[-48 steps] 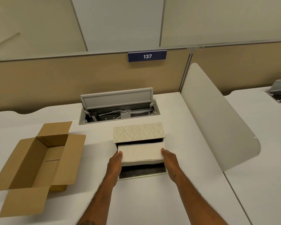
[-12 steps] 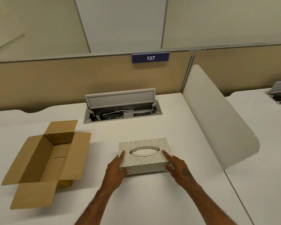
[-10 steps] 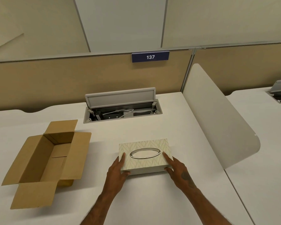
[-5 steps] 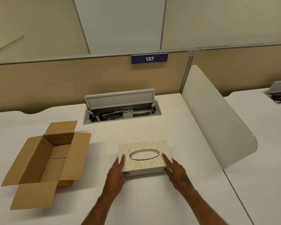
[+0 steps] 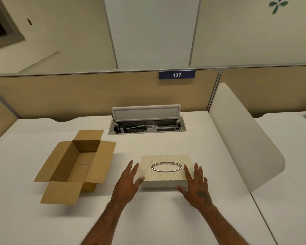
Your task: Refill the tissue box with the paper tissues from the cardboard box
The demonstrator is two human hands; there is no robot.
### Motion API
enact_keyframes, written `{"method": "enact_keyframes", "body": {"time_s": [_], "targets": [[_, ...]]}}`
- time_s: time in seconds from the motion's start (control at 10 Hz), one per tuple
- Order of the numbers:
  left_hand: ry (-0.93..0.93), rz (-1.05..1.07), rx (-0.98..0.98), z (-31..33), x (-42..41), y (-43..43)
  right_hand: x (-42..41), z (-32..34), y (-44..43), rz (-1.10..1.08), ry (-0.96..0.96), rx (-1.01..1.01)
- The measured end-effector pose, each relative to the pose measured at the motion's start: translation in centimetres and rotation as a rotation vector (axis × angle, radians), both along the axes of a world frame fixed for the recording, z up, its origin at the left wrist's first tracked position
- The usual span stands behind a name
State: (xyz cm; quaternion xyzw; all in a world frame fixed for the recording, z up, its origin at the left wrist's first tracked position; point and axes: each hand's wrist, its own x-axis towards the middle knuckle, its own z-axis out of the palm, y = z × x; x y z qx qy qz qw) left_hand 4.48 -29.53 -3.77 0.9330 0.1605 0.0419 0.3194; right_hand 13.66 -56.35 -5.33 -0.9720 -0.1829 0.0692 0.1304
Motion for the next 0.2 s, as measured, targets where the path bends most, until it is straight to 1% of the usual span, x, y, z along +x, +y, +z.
{"method": "enact_keyframes", "body": {"time_s": [0.1,0.2], "targets": [[-0.046,0.026,0.073,1.0,-1.7,0.8,-1.1,1.4,2.2,-0.015,-0.102,0.033],[-0.074,0.032,0.159,2.1,-3.0,2.2,-2.2,1.9,5.1,0.040,-0.169,0.047]]}}
